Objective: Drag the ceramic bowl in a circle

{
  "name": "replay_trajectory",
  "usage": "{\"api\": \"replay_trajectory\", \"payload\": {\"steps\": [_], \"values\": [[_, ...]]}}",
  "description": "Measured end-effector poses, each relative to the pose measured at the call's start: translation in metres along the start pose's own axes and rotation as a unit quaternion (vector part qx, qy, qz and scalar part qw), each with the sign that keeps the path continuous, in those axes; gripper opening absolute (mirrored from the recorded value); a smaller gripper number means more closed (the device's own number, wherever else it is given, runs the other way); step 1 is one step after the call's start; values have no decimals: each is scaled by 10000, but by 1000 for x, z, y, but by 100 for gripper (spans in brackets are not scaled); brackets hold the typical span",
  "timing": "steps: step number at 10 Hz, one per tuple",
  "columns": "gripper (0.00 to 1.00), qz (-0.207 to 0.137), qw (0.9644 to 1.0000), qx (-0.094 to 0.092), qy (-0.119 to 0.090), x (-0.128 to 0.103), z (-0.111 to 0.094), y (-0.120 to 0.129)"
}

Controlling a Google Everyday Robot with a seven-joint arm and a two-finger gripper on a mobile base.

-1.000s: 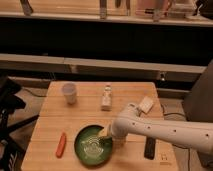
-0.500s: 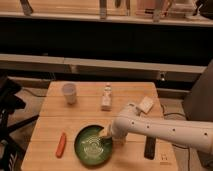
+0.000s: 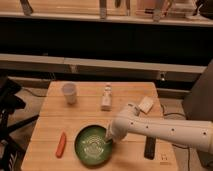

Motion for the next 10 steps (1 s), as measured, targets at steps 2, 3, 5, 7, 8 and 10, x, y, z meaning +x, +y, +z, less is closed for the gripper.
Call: {"api": "replay_trajectory", "payload": {"steps": [2, 3, 5, 7, 8, 10], "values": [[0, -116, 9999, -26, 44, 8, -1, -12], [0, -198, 9998, -19, 60, 13, 0, -23], [0, -293, 9995, -61, 89, 15, -1, -26], [0, -421, 9990, -61, 103, 12, -5, -30], [0, -451, 9989, -52, 108, 12, -6, -32], [0, -432, 9990, -36, 129, 21, -11, -32]]}}
